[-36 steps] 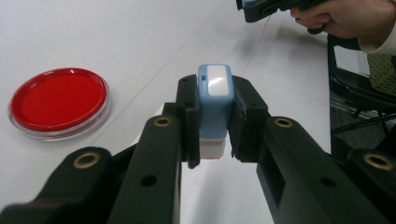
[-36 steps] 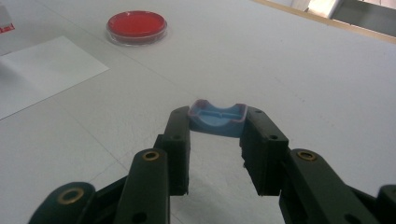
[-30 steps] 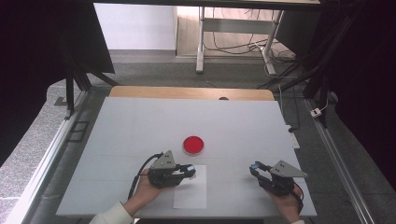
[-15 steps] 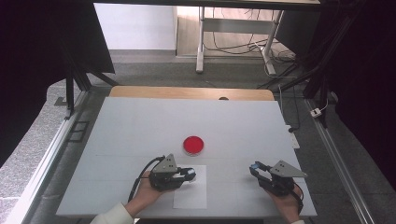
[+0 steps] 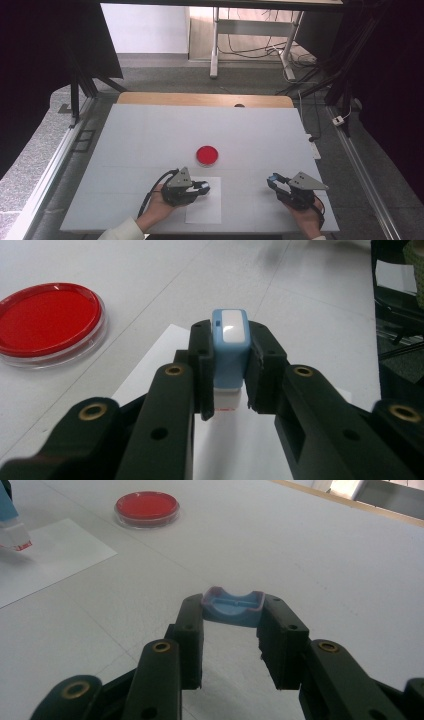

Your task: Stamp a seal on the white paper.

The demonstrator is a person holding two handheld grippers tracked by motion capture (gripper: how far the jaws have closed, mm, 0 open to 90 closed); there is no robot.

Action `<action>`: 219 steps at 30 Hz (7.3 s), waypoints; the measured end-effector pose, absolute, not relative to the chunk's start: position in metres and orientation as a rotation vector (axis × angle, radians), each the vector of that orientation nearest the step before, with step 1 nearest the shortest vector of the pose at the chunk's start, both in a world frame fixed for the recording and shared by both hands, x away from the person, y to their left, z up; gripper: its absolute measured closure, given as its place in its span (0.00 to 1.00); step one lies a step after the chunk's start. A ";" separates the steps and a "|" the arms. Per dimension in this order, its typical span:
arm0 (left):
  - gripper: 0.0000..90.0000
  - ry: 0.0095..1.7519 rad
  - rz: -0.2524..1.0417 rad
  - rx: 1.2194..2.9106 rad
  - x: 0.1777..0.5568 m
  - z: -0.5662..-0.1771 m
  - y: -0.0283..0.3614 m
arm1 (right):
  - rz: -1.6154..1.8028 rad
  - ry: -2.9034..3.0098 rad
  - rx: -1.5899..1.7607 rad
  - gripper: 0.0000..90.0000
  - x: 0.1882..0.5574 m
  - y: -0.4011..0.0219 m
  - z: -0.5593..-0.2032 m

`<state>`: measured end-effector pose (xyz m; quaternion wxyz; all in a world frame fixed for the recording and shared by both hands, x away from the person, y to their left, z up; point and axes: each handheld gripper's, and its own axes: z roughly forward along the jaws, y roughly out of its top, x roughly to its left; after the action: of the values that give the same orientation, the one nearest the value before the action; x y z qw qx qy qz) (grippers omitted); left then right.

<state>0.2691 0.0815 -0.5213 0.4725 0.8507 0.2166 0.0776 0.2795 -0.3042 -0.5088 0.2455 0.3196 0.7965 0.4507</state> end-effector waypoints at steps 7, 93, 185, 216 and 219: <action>0.83 0.514 0.206 2.103 0.269 -0.524 0.078 | 1.235 2.172 0.873 0.71 0.280 -0.305 -0.509; 0.84 0.526 0.225 2.234 0.268 -0.527 0.068 | 1.229 2.179 0.866 0.70 0.279 -0.302 -0.509; 0.83 0.608 0.186 1.967 0.274 -0.493 0.095 | 1.233 2.179 0.856 0.70 0.279 -0.301 -0.508; 0.83 0.649 0.167 1.864 0.289 -0.469 0.109 | 1.234 2.193 0.843 0.70 0.279 -0.295 -0.510; 0.83 0.651 0.168 1.863 0.289 -0.469 0.109 | 1.232 2.198 0.841 0.70 0.280 -0.294 -0.511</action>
<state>0.2892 0.1095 -0.4688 0.5484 0.7866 0.2748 0.0708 0.2798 -0.2936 -0.5108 0.2404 0.3072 0.8032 0.4503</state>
